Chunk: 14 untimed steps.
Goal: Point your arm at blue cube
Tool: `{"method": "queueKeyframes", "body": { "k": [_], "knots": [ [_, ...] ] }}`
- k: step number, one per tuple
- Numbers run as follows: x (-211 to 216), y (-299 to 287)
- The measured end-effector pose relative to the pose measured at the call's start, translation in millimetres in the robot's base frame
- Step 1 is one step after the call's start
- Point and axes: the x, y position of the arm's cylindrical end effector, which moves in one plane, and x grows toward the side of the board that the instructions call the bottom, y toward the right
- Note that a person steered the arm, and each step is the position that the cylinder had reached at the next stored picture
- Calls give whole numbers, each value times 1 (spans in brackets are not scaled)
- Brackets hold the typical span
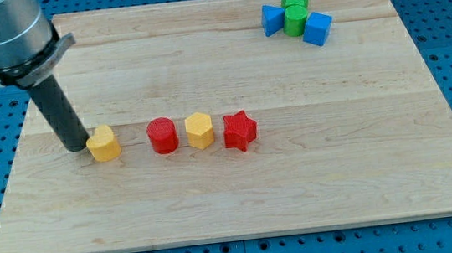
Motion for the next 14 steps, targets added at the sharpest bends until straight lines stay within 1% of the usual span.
{"method": "queueKeyframes", "body": {
  "k": [1, 2, 3, 5, 6, 7, 9, 11, 12, 14],
  "knots": [
    [31, -22],
    [59, 15],
    [56, 118],
    [35, 326],
    [41, 383],
    [52, 396],
    [52, 434],
    [52, 447],
    [42, 447],
    [-101, 465]
  ]
}}
